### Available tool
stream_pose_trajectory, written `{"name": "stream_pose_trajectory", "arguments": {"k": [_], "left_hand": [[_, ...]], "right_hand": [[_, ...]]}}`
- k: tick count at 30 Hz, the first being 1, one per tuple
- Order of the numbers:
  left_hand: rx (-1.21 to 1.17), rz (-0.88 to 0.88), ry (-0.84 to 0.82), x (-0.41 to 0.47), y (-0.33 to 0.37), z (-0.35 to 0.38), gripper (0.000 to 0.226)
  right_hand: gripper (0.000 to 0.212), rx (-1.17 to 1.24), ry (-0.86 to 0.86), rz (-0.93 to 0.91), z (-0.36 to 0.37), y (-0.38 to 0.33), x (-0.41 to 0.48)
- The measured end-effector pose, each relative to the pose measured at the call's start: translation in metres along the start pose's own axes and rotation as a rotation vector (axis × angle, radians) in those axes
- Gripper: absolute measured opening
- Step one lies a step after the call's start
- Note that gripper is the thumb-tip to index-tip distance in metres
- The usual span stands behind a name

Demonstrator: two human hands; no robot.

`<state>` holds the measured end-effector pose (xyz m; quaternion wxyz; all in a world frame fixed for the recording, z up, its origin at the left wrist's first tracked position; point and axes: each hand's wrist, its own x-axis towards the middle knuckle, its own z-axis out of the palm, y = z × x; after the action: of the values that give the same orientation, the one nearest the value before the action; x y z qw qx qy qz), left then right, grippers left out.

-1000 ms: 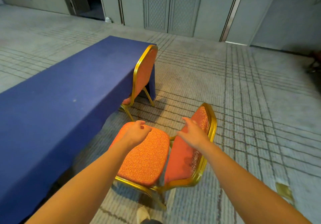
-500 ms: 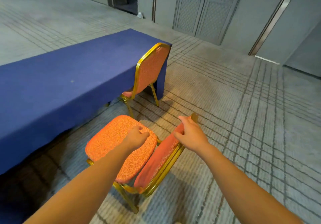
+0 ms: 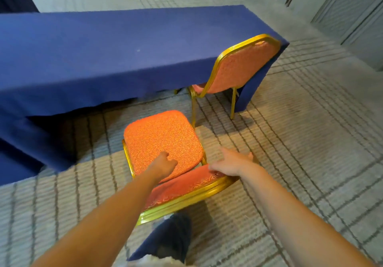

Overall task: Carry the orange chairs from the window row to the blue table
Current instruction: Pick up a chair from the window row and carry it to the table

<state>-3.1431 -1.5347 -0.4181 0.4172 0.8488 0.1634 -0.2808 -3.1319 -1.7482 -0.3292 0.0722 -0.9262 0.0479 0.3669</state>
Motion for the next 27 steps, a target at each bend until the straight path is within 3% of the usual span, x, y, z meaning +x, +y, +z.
{"name": "stream_pose_trajectory", "arguments": {"k": [3, 6, 13, 19, 27], "left_hand": [[0.007, -0.069, 0.038, 0.018, -0.003, 0.005, 0.059], [0.022, -0.165, 0.05, 0.031, -0.013, 0.009, 0.061], [0.078, -0.385, 0.005, 0.04, -0.053, 0.021, 0.061], [0.111, -0.54, -0.05, 0.022, -0.066, 0.024, 0.053], [0.111, -0.752, -0.119, 0.02, -0.065, 0.024, 0.067]], "right_hand": [[0.083, -0.1, -0.178, -0.018, -0.006, 0.007, 0.037], [0.091, -0.148, -0.272, 0.049, -0.005, 0.016, 0.068], [0.068, -0.136, -0.406, -0.011, -0.002, 0.026, 0.111], [0.065, -0.183, -0.475, -0.022, 0.012, 0.025, 0.149], [0.062, -0.194, -0.505, -0.048, 0.037, 0.032, 0.199]]}}
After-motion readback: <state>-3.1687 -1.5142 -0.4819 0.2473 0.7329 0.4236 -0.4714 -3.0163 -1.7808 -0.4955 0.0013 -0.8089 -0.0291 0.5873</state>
